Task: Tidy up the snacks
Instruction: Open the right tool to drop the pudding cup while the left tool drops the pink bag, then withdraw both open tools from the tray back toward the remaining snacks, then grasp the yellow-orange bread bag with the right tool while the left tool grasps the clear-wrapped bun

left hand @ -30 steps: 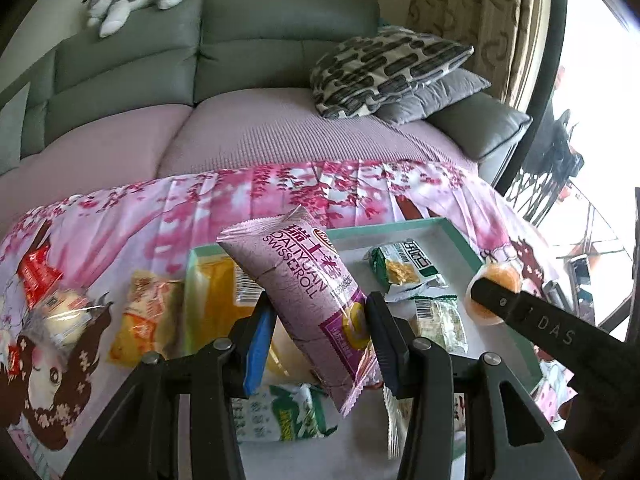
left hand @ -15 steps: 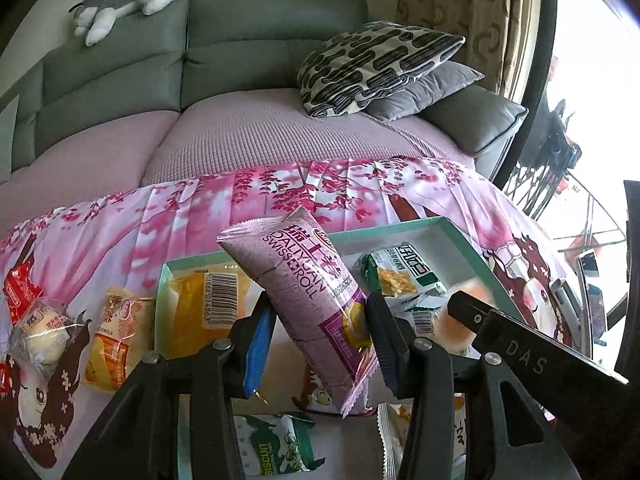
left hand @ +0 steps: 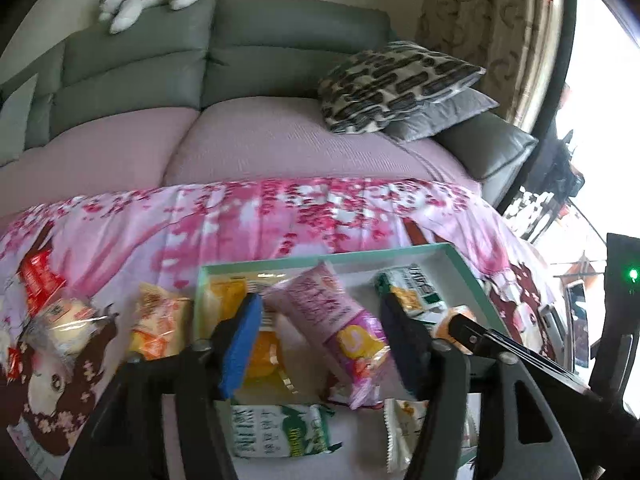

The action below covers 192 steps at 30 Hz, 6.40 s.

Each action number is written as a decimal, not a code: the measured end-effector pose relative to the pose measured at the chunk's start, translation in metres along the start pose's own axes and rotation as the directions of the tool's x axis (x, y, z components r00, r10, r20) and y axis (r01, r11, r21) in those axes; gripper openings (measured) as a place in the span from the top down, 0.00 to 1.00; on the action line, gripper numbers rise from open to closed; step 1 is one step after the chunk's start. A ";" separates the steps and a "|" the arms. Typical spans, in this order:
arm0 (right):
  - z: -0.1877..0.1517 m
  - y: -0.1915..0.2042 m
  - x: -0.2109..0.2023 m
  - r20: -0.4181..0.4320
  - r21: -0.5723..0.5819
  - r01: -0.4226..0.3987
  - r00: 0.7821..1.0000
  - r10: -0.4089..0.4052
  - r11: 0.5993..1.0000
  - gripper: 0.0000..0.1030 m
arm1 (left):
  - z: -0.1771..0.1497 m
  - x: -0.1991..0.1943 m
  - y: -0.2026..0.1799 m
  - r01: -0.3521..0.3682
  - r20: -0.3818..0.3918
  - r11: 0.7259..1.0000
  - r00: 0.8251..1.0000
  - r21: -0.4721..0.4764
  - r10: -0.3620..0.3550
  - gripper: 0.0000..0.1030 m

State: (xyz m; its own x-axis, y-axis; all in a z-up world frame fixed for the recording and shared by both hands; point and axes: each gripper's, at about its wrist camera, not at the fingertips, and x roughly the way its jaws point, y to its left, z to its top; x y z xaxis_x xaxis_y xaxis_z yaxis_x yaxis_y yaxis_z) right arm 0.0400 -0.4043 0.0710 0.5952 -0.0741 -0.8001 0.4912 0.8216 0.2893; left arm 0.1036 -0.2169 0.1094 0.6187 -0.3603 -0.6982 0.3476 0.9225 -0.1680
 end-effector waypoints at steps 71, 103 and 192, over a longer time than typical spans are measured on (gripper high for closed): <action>-0.038 0.139 -0.022 -0.022 -0.281 -0.157 0.987 0.158 0.947 0.00 | -0.009 -0.072 0.156 -0.490 -0.050 0.819 0.865 -0.299 0.500 0.00; -0.092 0.240 0.003 -0.072 -0.467 -0.248 0.967 0.243 0.849 0.00 | -0.059 -0.100 0.272 -0.524 -0.132 0.710 0.837 -0.469 0.531 0.00; -0.099 0.249 0.075 -0.156 -0.465 -0.236 0.971 0.183 0.853 0.55 | -0.062 0.001 0.264 -0.182 -0.204 0.848 0.975 -0.497 0.090 0.38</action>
State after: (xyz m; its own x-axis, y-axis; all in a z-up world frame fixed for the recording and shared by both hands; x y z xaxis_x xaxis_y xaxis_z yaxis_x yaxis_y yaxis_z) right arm 0.1444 -0.1491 0.0313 0.5685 0.1667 -0.8056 -0.0171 0.9814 0.1910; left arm 0.1519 0.0348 0.0212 0.4907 -0.2400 -0.8376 -0.1683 0.9171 -0.3614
